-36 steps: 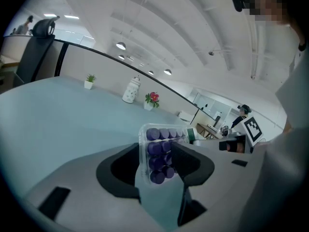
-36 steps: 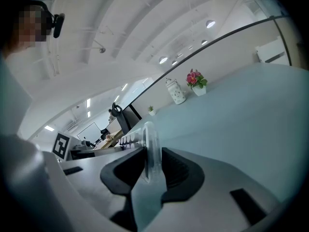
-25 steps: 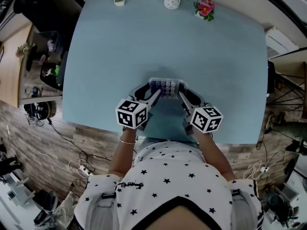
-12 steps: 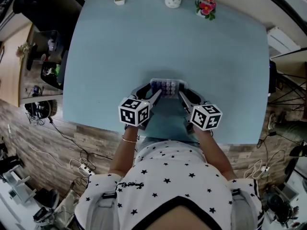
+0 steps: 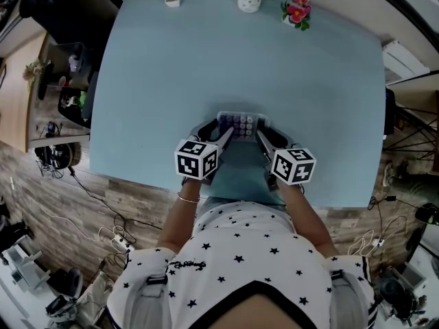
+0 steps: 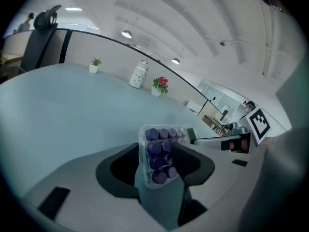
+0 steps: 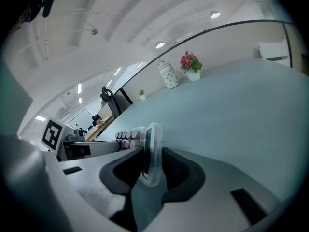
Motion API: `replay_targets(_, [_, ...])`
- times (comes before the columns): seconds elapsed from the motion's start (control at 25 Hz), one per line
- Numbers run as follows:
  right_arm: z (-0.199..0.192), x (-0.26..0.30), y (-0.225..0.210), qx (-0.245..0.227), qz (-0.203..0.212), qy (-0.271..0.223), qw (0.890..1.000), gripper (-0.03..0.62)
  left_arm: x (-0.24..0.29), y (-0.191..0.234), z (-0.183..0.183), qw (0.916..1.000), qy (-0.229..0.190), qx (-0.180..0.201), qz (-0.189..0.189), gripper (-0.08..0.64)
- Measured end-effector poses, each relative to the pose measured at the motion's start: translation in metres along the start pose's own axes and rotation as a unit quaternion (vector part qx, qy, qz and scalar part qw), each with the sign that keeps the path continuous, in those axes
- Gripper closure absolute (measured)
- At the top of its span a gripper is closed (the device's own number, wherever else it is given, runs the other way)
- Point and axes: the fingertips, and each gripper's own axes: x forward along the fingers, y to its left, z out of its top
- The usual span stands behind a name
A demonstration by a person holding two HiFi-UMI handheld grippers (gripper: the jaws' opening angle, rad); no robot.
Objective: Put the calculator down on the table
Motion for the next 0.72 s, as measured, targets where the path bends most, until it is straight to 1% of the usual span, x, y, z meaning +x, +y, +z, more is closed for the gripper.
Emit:
replay_targets(0.16, [-0.0004,0.0018,-0.0016,-0.021,-0.01,0.008,1.0,0.474,0.0012,-0.0001,0.0011,0.9999,0.0,0.014,0.008,0.341])
replay_targets(0.36, [0.0013,0.0028,-0.0029,-0.054,-0.02,0.017,0.998,0.465,0.0028,0.0009,0.002,0.9998,-0.001,0.013,0.014,0.339])
replay_targets(0.72, [0.0034,0.006,-0.0042,-0.078,-0.029,0.021,0.996,0.453,0.0055,0.0041,0.0038,0.9996,-0.005,0.011,0.027,0.331])
